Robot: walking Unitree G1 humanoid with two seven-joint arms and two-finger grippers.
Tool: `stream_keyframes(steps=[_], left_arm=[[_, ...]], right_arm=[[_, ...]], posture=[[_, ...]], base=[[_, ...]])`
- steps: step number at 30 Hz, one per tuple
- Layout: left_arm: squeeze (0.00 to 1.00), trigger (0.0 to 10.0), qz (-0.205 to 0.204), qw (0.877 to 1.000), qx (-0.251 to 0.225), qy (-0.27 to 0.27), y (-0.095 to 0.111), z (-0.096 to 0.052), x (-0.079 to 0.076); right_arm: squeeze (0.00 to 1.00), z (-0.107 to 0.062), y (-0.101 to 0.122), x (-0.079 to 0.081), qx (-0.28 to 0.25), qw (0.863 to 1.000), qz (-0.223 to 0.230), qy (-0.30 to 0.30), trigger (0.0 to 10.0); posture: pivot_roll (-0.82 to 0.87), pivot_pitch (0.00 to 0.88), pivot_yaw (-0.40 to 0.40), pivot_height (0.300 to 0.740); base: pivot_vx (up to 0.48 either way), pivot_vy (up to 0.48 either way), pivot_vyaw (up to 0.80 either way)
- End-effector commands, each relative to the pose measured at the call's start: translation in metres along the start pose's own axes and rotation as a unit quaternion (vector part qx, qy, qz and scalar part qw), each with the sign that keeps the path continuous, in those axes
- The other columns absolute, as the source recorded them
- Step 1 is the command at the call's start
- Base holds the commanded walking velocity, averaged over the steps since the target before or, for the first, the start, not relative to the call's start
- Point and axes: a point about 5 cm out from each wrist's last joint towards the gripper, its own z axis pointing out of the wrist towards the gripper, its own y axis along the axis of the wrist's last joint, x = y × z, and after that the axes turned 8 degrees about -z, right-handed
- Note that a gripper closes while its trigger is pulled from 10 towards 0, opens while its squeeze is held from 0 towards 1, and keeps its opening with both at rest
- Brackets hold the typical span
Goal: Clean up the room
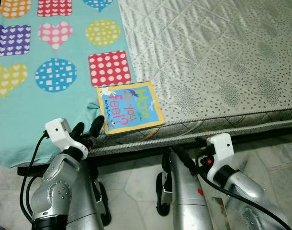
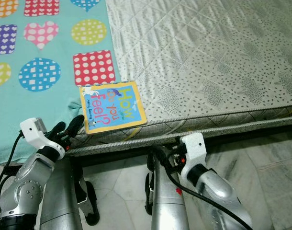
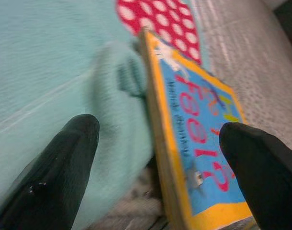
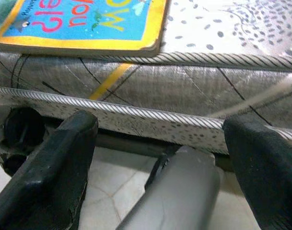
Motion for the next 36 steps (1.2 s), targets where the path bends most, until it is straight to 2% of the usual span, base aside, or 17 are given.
stream_keyframes(steps=[1, 7, 10, 15, 19, 25, 28, 29, 30, 32, 34, 36], left_arm=[[0.0, 10.0, -0.014, 1.0, 0.027, 0.003, -0.011, -0.003, 0.006], [0.0, 10.0, -0.03, 0.998, 0.043, -0.024, -0.013, 0.002, 0.001], [0.0, 10.0, -0.04, 0.997, 0.049, -0.034, -0.014, 0.007, -0.001], [0.0, 10.0, -0.041, 0.997, 0.052, -0.044, -0.015, 0.01, -0.005], [0.0, 10.0, -0.032, 0.999, 0.022, -0.028, -0.005, 0.011, -0.008], [0.0, 10.0, -0.027, 1.0, 0.013, -0.005, -0.006, 0.002, -0.008], [0.0, 10.0, -0.027, 0.999, 0.013, 0.012, -0.011, -0.013, -0.005], [0.0, 10.0, -0.027, 0.999, 0.013, 0.012, -0.011, -0.013, -0.005], [0.0, 10.0, -0.025, 0.999, 0.01, 0.02, -0.012, -0.021, -0.005], [0.0, 10.0, -0.004, 1.0, 0.006, 0.013, -0.012, -0.031, -0.011], [0.0, 10.0, -0.004, 1.0, 0.006, 0.013, -0.012, -0.031, -0.011], [0.0, 10.0, 0.01, 1.0, 0.004, -0.003, -0.01, -0.03, -0.021]], right_arm=[[0.0, -0.006, -0.003, 0.001, 0.008, 1.0, 0.012, 0.007, 10.0], [0.0, -0.006, 0.0, 0.012, 0.004, 0.998, 0.034, 0.043, 10.0], [0.0, -0.005, 0.006, 0.015, -0.008, 0.996, 0.073, 0.049, 10.0], [0.0, -0.004, 0.01, 0.016, -0.017, 0.995, 0.084, 0.044, 10.0], [0.0, 0.0, 0.013, 0.012, -0.03, 0.997, 0.074, 0.018, 10.0], [0.0, 0.001, 0.012, 0.011, -0.029, 0.997, 0.072, 0.014, 10.0], [0.0, 0.001, 0.011, 0.01, -0.025, 0.997, 0.068, 0.012, 10.0], [0.0, 0.001, 0.011, 0.01, -0.025, 0.997, 0.068, 0.012, 10.0], [0.0, 0.001, 0.011, 0.009, -0.024, 0.997, 0.067, 0.012, 10.0], [0.0, 0.001, 0.01, 0.009, -0.021, 0.998, 0.066, 0.011, 10.0], [0.0, 0.001, 0.01, 0.009, -0.021, 0.998, 0.066, 0.011, 10.0], [0.0, 0.004, 0.01, 0.009, -0.022, 0.998, 0.066, 0.01, 10.0]], posture=[[-0.21, 0.398, -0.071, 0.546], [-0.21, 0.397, -0.068, 0.546], [-0.21, 0.399, -0.068, 0.546], [-0.21, 0.397, -0.066, 0.546], [-0.21, 0.395, -0.061, 0.546], [-0.2, 0.393, -0.056, 0.546], [-0.2, 0.392, -0.057, 0.546], [-0.2, 0.392, -0.057, 0.546], [-0.19, 0.391, -0.058, 0.546], [-0.19, 0.39, -0.058, 0.546], [-0.19, 0.39, -0.058, 0.546], [-0.18, 0.384, -0.061, 0.546]], base=[[0.0, 0.0, 0.0], [0.0, 0.0, 0.0], [0.0, 0.0, 0.0], [0.0, 0.0, 0.0], [0.0, 0.0, 0.0], [0.0, 0.0, 0.0], [0.0, 0.0, 0.0], [0.0, 0.0, 0.0], [0.0, 0.0, 0.0], [0.0, 0.0, 0.0], [0.0, 0.0, 0.0], [0.0, 0.0, 0.0]])
